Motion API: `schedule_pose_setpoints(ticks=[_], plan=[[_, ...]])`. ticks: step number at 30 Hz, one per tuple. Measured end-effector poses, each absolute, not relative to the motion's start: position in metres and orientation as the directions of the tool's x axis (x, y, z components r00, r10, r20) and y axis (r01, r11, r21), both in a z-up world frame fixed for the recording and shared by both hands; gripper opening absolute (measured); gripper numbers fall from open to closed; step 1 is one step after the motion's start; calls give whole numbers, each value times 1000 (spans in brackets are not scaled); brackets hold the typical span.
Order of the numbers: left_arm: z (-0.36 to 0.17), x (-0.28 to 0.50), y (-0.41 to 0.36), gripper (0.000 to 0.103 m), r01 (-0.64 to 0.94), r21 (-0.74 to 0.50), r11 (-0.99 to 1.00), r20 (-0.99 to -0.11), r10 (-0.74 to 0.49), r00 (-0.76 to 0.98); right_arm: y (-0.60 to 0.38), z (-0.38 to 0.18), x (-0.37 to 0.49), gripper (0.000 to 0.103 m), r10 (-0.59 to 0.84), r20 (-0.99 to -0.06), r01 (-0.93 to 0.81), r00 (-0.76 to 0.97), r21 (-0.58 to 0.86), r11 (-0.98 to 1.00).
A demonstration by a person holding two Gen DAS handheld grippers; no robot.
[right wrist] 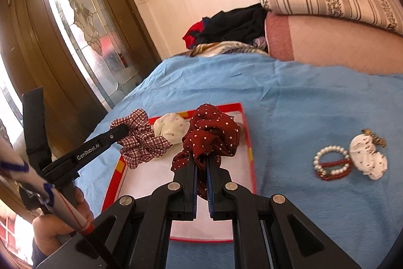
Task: Organize jewelry
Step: 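Carry both held scrunchies to the tray beside the first two, then lower the scrunchies into the tray and open both grippers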
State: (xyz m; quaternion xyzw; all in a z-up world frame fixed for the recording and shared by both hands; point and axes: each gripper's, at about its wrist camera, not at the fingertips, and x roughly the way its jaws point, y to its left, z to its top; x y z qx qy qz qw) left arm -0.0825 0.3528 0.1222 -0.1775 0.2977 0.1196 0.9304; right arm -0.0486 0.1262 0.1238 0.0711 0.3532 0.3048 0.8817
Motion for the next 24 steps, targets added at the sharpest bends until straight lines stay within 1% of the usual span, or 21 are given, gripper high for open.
schedule_pose_setpoints(ticks=[10, 24], plan=[[99, -68, 352, 5, -353, -225, 908, -684, 110, 721, 150, 97, -29, 7, 581, -646, -475, 496, 358, 804], [84, -57, 354, 6, -383, -202, 901, -732, 121, 670, 174, 73, -5, 7, 559, -702, -454, 442, 362, 814]])
